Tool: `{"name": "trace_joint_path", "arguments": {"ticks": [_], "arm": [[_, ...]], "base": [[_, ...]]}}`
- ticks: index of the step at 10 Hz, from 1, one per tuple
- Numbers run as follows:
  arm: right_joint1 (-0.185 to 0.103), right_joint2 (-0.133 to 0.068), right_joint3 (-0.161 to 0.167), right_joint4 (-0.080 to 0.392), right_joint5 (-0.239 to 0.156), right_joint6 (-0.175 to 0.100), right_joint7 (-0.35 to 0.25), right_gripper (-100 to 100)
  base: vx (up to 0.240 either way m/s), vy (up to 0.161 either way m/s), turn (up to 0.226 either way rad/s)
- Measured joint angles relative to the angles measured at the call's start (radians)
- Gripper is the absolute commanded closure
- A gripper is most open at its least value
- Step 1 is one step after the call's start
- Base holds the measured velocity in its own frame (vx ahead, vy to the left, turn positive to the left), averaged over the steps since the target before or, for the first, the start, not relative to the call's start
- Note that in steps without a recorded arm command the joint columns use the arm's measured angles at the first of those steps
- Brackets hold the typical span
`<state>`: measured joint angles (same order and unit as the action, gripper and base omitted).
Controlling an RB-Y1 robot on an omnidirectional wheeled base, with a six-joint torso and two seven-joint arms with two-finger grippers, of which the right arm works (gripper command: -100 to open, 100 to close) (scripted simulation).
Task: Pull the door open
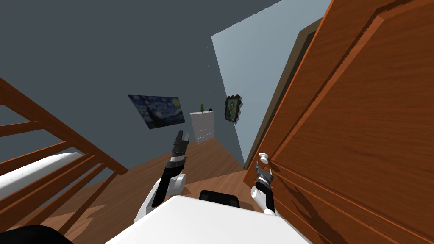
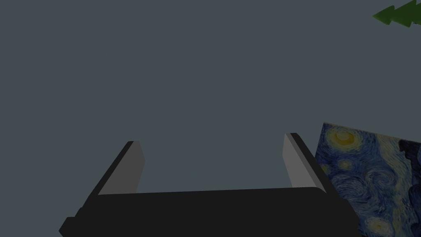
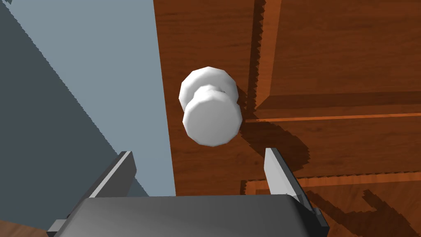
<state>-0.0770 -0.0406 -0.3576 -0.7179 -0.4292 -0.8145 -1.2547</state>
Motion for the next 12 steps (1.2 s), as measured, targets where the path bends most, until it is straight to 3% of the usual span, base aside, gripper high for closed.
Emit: {"name": "trace_joint_path", "arguments": {"ticks": [1,3,5,6,7,10,11,12], "arm": [[0.0,0.001,0.0,-0.001,-0.001,0.0,-0.004,-100],[0.01,-0.042,0.002,0.022,-0.002,-0.004,-0.044,-100],[0.05,-0.072,0.003,-0.012,-0.005,0.013,-0.08,-100],[0.044,-0.086,0.003,0.008,-0.005,0.01,-0.095,-100],[0.061,-0.098,0.004,-0.004,-0.006,0.013,-0.11,-100],[0.066,-0.129,0.004,0.017,-0.008,0.011,-0.144,-100],[0.065,-0.131,0.004,0.02,-0.008,0.009,-0.148,100],[0.067,-0.132,0.002,0.018,-0.009,0.01,-0.146,100]], "base": [[0.079,-0.006,0.036],[0.144,-0.02,0.047],[0.166,-0.015,0.038],[0.122,-0.003,0.032],[0.083,-0.001,0.01],[0.063,-0.005,0.018],[-0.005,-0.004,-0.024],[-0.012,-0.005,0.002]]}}
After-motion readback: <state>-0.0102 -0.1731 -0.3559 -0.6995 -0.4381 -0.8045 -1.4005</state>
